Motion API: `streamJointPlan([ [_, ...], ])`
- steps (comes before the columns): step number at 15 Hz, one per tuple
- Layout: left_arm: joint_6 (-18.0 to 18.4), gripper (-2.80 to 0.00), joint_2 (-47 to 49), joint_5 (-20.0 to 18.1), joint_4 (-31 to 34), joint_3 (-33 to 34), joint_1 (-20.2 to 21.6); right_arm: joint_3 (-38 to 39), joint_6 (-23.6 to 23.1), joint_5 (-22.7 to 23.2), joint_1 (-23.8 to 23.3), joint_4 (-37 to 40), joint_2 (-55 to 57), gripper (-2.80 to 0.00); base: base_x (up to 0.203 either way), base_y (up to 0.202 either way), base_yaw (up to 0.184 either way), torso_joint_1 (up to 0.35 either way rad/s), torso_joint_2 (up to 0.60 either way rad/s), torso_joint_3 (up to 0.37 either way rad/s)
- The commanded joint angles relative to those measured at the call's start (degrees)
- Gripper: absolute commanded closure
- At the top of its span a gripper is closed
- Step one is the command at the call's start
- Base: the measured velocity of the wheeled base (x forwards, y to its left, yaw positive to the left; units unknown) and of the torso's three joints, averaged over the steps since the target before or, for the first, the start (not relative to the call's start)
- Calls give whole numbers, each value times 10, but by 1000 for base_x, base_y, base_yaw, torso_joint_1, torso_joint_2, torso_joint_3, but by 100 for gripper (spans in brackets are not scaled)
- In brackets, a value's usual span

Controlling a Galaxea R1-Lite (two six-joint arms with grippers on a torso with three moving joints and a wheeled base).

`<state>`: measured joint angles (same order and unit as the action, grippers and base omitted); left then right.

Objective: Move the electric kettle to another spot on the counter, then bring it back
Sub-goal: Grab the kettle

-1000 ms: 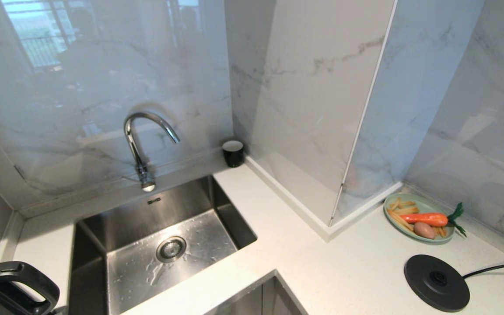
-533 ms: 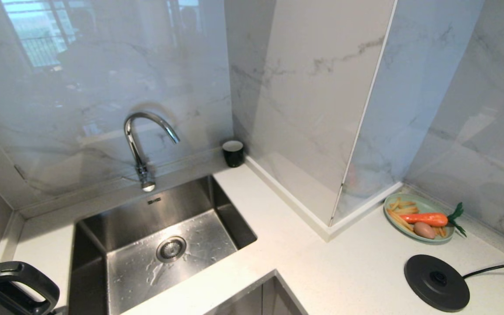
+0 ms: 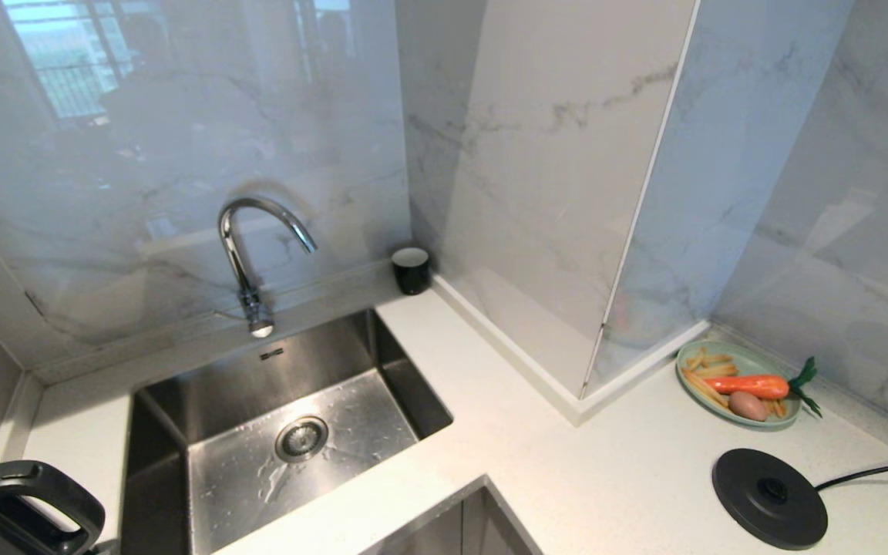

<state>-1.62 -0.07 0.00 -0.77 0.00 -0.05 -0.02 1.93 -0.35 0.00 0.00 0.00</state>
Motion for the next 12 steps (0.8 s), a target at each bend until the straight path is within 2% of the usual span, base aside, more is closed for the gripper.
streamJointPlan([
  [1,0,0,1,0,0,1,0,0,0,0,0,0,1,0,0,0,0,0,0,0],
  [7,0,0,1,0,0,1,0,0,0,0,0,0,1,0,0,0,0,0,0,0],
  [12,0,0,1,0,0,1,0,0,0,0,0,0,1,0,-172,0,-1,1,3,8],
])
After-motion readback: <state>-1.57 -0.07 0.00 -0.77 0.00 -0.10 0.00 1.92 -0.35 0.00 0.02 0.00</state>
